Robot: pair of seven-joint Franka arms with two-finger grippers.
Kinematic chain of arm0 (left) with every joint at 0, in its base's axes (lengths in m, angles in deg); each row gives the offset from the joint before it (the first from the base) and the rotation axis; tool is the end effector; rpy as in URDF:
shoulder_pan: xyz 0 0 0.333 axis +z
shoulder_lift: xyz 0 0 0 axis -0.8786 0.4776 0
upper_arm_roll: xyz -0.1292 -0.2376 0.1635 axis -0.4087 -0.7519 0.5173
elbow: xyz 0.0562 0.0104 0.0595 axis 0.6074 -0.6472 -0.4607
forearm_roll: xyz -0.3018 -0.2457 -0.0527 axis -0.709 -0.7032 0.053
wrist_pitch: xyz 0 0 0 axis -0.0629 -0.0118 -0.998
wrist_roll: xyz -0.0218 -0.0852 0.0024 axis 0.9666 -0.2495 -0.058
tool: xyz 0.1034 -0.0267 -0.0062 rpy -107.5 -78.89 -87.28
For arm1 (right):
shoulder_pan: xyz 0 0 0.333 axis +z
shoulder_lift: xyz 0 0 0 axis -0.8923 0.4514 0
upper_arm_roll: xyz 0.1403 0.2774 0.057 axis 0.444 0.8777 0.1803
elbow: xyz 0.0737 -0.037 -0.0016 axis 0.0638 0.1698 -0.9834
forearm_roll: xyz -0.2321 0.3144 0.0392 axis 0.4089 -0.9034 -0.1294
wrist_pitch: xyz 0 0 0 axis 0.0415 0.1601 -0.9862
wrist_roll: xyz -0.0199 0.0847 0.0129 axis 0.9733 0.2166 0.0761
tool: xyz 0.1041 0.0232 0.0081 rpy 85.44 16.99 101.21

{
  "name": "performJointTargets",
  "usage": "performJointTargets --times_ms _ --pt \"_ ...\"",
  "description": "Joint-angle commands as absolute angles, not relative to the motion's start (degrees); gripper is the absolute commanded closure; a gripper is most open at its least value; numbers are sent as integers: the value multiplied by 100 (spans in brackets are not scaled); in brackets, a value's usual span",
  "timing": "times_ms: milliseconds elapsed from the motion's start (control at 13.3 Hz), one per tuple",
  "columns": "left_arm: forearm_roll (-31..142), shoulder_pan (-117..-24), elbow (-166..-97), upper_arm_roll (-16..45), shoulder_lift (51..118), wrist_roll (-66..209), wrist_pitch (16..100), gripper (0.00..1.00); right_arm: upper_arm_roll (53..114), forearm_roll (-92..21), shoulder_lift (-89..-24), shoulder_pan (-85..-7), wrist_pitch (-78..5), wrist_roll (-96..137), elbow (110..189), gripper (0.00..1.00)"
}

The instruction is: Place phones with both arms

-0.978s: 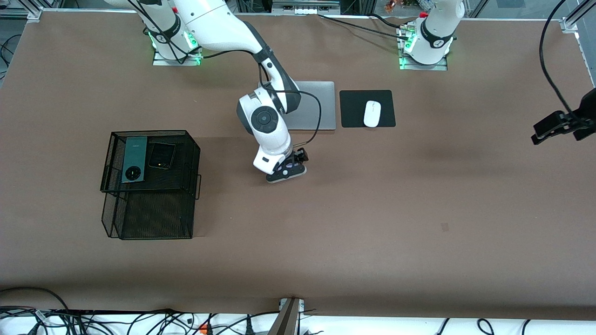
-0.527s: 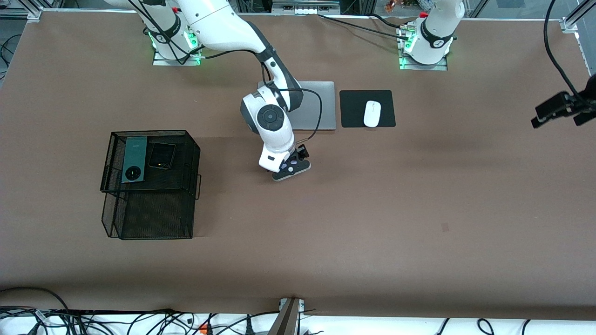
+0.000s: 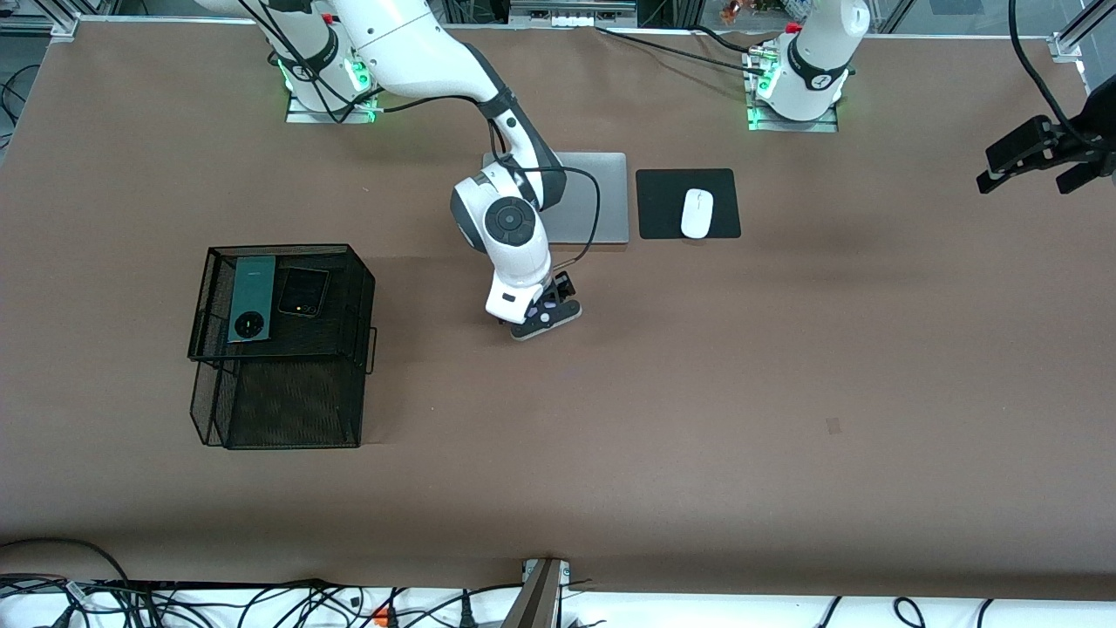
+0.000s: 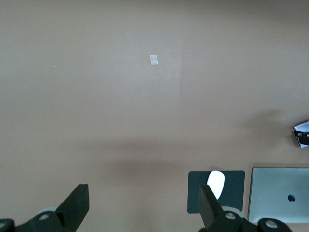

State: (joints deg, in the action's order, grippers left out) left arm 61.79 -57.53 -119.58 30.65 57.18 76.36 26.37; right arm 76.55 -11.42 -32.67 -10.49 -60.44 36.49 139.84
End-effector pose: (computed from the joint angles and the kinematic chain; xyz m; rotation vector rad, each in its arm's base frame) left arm 0.5375 0.0132 0.6553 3.0926 0.0886 -0.0043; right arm 0.5245 0.4766 0.1768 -3.0385 -0.6486 -0.1123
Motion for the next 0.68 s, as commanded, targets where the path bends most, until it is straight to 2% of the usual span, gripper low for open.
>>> performJointTargets --times_ms 0,150,226,301,376,602 --pt "6490 -5769 -11986 3196 5849 7792 2884 0 7613 -976 -3189 -938 -6005 3631 14016 0" --pt "6748 -5778 -11845 3196 5989 7766 2920 0 7613 -949 -3171 -938 -6005 3640 14008 1" --pt "6748 -5778 -11784 3196 6016 7757 2920 0 7613 -949 -3171 -938 -6005 3640 14008 15" --pt "6748 -5769 -11792 3196 6017 7766 2920 0 7613 -975 -3188 -938 -5996 3692 14008 71" --pt "6748 -5769 -11792 3196 6017 7748 2920 0 7613 -976 -3206 -955 -5935 3780 13999 83" --pt "6748 -5769 -11792 3187 6017 7722 2911 0 7438 -1046 -3372 -1008 -5935 3816 13990 88"
